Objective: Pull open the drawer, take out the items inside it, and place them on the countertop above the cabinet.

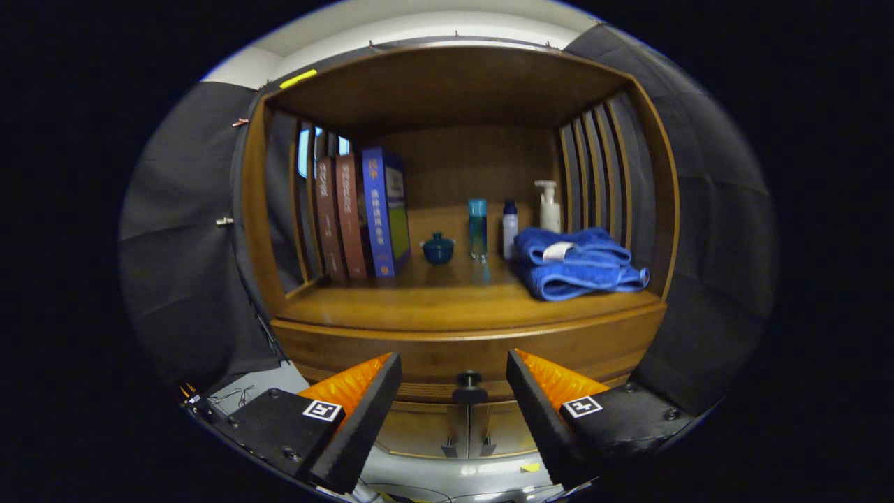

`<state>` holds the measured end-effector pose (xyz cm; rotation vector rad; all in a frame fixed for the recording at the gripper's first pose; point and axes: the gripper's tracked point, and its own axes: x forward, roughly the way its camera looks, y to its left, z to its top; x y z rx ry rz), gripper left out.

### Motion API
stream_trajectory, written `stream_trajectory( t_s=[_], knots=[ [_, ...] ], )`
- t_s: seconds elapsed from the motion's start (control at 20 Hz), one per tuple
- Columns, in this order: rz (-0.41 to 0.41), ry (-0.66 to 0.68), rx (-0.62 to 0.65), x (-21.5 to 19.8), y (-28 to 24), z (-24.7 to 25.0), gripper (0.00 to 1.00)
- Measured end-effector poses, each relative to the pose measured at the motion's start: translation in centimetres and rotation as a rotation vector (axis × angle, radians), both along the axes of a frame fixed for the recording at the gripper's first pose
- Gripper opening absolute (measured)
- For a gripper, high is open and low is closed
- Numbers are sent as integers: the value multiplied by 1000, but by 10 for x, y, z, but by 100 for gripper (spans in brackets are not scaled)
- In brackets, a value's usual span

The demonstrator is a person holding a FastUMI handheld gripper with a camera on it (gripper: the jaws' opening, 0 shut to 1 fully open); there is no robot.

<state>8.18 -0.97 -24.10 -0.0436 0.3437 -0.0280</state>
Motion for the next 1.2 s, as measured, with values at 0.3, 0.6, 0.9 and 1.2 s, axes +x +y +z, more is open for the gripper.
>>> stream_trajectory(
  t_s=[0.3, 0.6, 0.9, 1.2],
  knots=[
    [-19, 136, -5, 30, -6, -71, 97],
    [-46, 174, 6, 42, -12, -91, 62],
    [-44, 199, -3, 39, -13, -90, 35],
    [-42, 235, -24, -14, -13, -84, 35]
  ],
)
